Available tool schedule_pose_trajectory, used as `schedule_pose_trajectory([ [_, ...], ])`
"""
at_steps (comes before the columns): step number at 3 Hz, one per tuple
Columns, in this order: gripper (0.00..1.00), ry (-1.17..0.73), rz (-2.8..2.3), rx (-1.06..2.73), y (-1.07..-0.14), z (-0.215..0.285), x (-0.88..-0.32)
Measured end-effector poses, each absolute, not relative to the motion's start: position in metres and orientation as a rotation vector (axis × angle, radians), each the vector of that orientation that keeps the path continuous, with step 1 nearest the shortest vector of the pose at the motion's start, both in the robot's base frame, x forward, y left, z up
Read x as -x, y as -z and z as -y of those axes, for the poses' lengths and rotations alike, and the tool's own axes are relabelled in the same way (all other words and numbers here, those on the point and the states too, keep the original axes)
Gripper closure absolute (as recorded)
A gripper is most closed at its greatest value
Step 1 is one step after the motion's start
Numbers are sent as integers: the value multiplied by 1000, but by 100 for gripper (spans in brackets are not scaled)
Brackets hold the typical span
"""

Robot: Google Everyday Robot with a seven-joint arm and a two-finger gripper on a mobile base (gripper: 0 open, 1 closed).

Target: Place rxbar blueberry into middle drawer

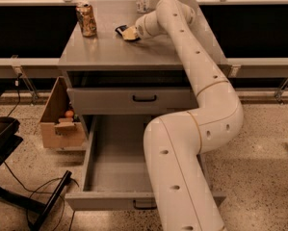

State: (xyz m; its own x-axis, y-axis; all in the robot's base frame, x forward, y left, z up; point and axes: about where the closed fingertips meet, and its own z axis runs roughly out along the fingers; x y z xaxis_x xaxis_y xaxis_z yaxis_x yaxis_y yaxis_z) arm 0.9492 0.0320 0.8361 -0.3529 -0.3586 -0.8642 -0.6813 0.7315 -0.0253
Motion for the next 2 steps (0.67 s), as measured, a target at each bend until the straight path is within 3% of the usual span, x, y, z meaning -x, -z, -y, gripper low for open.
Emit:
schedule_pose_trajectory([
  [2,100,-445,-1980,878,-879,-10,-912],
])
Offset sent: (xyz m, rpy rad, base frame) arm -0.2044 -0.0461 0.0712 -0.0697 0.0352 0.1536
